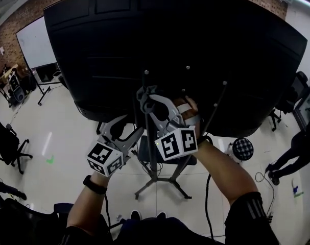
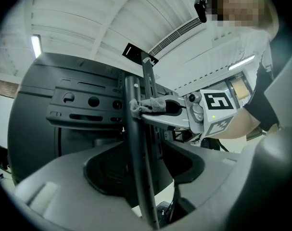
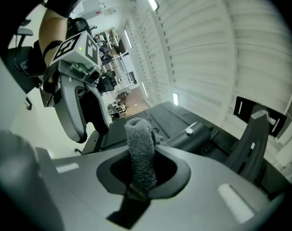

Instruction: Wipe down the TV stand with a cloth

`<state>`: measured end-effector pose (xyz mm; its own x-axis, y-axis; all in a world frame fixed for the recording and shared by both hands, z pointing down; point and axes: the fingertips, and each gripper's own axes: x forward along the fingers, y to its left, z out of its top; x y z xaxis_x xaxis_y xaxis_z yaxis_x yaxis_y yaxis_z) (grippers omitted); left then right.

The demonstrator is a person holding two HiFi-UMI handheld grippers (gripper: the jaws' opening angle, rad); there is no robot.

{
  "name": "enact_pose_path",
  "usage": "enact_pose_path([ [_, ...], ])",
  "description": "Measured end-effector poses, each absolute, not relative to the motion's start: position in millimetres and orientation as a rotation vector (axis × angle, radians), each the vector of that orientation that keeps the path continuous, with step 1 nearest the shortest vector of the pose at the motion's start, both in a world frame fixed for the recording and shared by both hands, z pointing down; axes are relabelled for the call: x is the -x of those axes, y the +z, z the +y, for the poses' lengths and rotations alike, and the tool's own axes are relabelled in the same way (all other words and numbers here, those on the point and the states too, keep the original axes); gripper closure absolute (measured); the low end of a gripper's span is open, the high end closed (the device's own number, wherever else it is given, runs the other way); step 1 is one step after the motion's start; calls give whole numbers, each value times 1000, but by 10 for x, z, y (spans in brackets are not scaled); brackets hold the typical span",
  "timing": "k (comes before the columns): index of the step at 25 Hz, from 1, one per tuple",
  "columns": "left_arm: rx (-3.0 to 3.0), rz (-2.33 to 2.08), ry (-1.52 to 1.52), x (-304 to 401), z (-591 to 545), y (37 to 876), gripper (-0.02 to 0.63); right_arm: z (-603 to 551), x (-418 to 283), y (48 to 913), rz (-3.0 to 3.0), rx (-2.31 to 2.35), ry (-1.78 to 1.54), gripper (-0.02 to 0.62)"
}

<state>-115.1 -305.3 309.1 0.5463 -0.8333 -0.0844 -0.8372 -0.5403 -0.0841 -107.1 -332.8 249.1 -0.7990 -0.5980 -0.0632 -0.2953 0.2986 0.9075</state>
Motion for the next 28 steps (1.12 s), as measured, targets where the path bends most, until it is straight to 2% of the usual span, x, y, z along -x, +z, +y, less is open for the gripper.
enact_pose_path([
  [16, 2811, 1308, -4, 1268, -2933, 3640, 354, -3368, 1255, 3470, -2120, -767, -1358, 547],
  [28, 2934, 1218, -108, 1201, -3018, 4647, 350, -3381, 1250, 4510, -2072, -710, -1214, 548],
])
